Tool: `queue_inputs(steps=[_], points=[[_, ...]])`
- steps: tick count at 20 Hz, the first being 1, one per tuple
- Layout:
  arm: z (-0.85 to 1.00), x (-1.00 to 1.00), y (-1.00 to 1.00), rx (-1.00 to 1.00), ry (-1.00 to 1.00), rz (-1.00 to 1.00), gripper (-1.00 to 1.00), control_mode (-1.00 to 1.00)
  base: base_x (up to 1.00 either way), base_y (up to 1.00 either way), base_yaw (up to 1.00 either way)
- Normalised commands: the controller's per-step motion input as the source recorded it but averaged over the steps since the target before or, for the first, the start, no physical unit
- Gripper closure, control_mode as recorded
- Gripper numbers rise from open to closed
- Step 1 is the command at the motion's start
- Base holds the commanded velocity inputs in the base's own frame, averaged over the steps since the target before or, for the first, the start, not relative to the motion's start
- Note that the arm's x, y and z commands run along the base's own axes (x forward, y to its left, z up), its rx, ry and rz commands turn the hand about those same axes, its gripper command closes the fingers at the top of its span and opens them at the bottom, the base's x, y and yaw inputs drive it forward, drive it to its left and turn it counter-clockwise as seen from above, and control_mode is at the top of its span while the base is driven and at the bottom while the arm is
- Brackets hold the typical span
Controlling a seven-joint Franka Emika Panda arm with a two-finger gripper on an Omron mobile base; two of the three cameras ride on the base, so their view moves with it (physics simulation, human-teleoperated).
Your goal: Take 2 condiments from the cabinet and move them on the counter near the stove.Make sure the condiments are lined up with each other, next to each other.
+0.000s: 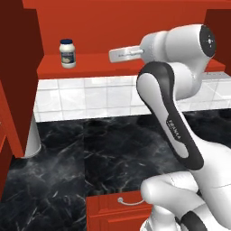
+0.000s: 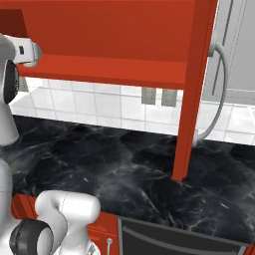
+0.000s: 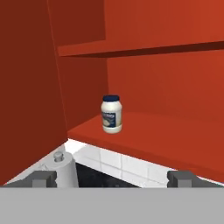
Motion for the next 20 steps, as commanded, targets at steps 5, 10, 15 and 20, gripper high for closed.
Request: queue_inputs(steps=[5, 10, 15, 20], points=[[0.24, 0.56, 0.00, 0.02, 0.00, 0.01, -1.00, -1.00, 0.00, 0.00, 0.00], [0.11, 0.60, 0.02, 0.01, 0.12, -0.06, -1.00, -1.00, 0.00, 0.00, 0.00], [0.11, 0.59, 0.05, 0.00, 0.05, -0.01, -1.00, -1.00, 0.00, 0.00, 0.00], [0.17, 0.33, 0.22, 0.00, -0.04, 0.00, -1.00, -1.00, 0.00, 0.00, 0.00]])
